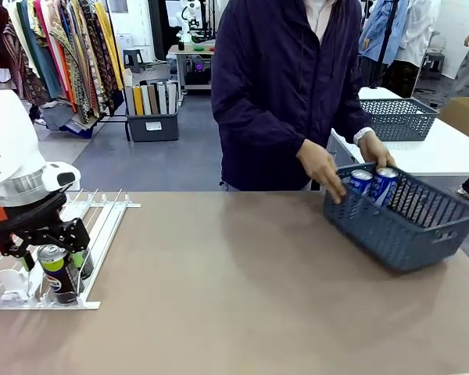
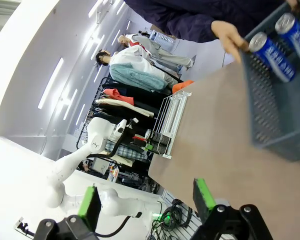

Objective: Retrieve and store the cans from the dispenser.
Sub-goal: Pick up one can from the Automatic Can Dispenser and place it in the middle of the table.

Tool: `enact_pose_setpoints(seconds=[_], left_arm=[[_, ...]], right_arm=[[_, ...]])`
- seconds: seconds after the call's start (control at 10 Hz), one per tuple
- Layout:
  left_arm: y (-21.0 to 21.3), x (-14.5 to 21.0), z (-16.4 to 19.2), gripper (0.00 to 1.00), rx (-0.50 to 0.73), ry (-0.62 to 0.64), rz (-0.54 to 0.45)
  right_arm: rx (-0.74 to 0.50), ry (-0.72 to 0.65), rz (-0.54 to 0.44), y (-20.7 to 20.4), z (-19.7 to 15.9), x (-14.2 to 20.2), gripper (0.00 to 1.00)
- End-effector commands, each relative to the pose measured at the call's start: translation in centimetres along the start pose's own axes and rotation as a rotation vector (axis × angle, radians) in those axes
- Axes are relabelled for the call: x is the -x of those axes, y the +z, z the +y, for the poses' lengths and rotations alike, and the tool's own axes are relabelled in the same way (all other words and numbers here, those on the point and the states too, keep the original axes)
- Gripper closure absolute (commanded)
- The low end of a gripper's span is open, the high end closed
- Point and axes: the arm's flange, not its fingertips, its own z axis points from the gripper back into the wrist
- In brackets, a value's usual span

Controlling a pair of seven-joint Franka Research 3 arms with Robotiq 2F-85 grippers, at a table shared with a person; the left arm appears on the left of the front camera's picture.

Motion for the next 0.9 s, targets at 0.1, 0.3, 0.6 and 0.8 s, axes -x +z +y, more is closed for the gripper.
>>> enact_pose_setpoints(seconds=[0.1,0.3,0.6,0.8], left_arm=[[-0.55,-0.61,0.02,0.0,-0.005,0.044,-0.01],[-0.52,-0.62,0.13,1.0,0.018,0.041,-0.044],[-0.55,-0.83,-0.11,1.0,0.001,0.032,-0.057],[-0.18,-0.69,-0.14,1.0,0.0,0.024,-0.064]], right_arm=[[-0.024,0.007,-0.023,-0.22,0.33,-0.42,0.0],[-0.024,0.007,-0.023,-0.22,0.33,-0.42,0.0],[-0.024,0.007,-0.023,-0.22,0.33,-0.42,0.0],[-0.024,0.007,-0.023,-0.22,0.33,-0.42,0.0]])
